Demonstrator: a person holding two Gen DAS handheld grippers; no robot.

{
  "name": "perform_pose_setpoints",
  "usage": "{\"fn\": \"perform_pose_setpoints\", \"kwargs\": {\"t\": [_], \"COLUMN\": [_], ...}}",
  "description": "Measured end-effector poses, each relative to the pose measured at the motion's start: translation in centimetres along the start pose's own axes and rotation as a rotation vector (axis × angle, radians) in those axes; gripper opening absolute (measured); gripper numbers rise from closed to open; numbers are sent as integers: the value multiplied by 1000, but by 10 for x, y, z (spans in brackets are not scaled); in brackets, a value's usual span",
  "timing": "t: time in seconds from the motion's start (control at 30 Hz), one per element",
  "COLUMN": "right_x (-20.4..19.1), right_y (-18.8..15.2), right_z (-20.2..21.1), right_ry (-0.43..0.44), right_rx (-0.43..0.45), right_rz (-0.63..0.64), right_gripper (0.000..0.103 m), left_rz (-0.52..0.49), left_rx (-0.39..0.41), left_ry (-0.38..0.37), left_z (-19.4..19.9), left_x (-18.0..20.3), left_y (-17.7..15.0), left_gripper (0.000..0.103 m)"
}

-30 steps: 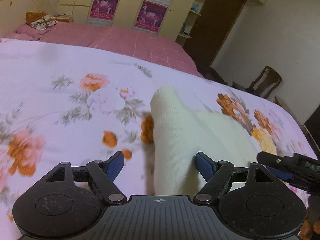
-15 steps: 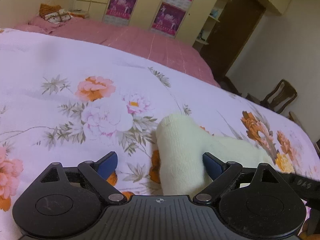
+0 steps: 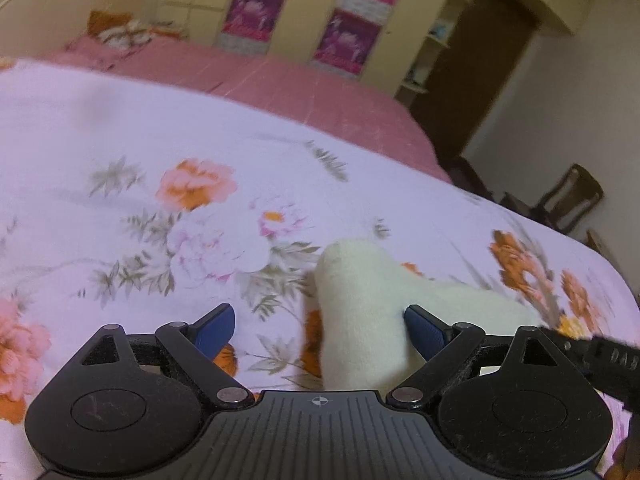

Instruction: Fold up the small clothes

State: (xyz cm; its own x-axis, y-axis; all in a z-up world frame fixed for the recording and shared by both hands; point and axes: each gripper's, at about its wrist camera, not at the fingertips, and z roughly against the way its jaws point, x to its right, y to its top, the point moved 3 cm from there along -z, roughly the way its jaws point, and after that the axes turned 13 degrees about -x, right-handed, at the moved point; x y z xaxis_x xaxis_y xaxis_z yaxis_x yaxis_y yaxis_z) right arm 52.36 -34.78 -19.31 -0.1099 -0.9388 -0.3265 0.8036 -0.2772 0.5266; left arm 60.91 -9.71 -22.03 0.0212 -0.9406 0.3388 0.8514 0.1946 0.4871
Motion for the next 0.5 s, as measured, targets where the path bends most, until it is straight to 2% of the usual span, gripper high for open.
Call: {"fn": "perform_pose_setpoints", "kwargs": {"t": [0.1,0.23,0.4,0.5], "right_x": [2,10,-3,-11], "right_y": [0,0,-18,-38], "right_z": [-21,-12,29,48], "right_ry": [-103,-81,-46,-28], "right_rx": [-40,-32,21,30], "right_rz": [41,-3,49,86], "right_gripper": [26,29,29,29], "left_rz": [-20,2,-89,-108], "left_rx": [1,3,27,28], "left_ry": [14,-6,-26,-36], "left_z": [-2,13,43,56], "left_x": [2,-2,1,-2], "left_y": [2,-4,-32,-52], "left_gripper": [91,91,91,91]}}
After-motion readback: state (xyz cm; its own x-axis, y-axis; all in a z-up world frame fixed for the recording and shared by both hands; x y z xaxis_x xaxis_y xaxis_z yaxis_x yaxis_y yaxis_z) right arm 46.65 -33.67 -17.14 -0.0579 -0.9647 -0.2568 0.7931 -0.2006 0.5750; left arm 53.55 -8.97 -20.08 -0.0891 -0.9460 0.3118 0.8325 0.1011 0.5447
